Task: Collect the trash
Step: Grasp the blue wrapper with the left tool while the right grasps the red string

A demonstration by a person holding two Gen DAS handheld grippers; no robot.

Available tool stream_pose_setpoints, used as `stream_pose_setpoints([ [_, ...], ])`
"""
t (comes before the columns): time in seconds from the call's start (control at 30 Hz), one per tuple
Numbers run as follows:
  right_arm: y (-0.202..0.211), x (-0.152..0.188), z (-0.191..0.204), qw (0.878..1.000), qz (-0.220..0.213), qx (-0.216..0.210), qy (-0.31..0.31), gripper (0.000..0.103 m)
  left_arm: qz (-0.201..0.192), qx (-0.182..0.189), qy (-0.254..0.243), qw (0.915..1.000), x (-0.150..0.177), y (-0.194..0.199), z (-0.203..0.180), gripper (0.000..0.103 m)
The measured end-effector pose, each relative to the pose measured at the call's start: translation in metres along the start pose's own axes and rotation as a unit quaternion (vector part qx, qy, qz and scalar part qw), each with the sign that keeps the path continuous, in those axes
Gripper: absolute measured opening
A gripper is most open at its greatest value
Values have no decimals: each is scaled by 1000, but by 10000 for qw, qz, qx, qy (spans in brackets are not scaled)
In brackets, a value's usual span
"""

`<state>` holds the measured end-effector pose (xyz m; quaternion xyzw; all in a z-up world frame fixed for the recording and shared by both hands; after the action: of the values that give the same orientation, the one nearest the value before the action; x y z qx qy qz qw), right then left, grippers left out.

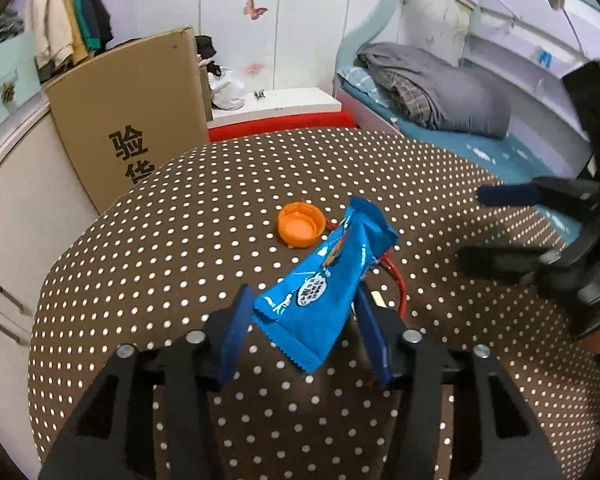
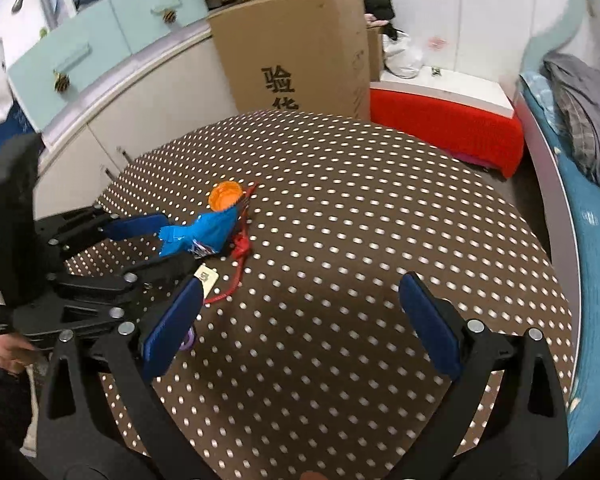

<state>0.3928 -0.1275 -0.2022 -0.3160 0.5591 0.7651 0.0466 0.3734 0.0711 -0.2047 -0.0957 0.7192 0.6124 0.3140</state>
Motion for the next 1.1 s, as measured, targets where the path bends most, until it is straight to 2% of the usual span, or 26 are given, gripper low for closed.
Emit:
stream_pose_setpoints([
  [0.2,-27,-9,25,9989,186,128,422,67,-58,-77,163,9998,7,5,9,46],
  [0.27,-35,-12,31,9981,214,197,534,49,-30,-213,70,9997,6,4,7,50],
  [0.3,-40,-14,35,9976,233,238,603,47,-29,-288,-50,9996,3,2,6,54],
  [0.37,-41,-16,41,9968,163,332,716,28,15,-338,-297,9990,-4,-5,0,54],
  [0.47,-41,-15,45,9958,135,413,804,10,146,-310,-520,9981,-12,-18,-8,54],
  [0.57,-35,-10,36,9971,161,342,659,8,26,-276,-658,9975,-17,-15,-15,43],
  [0.6,-31,-5,31,9976,147,323,588,8,-17,-237,-635,9977,-18,-12,-15,31],
  [0.63,-27,-1,26,9982,123,299,507,8,-17,-88,-577,9983,-19,-10,-14,11],
  [0.67,-23,2,21,9987,94,282,423,8,41,66,-466,9989,-19,-10,-12,11],
  [0.87,17,23,-7,9996,-145,241,95,8,-2,321,22,9995,-6,-6,-8,9],
  [1.1,76,43,-35,9977,-600,254,-158,8,-319,525,407,9973,3,28,-18,6],
])
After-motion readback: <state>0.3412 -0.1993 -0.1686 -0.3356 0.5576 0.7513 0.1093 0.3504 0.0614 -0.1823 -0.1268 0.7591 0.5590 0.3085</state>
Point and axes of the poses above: each gripper's, at about its wrist camera, not at the fingertips, and y roughly against the way its jaws point, z to its left, x to its underside, the point moved 1 cm from there along -y, roughly the way its jaws point, and after that the axes turned 6 degrees about z, right-handed, at the moved point
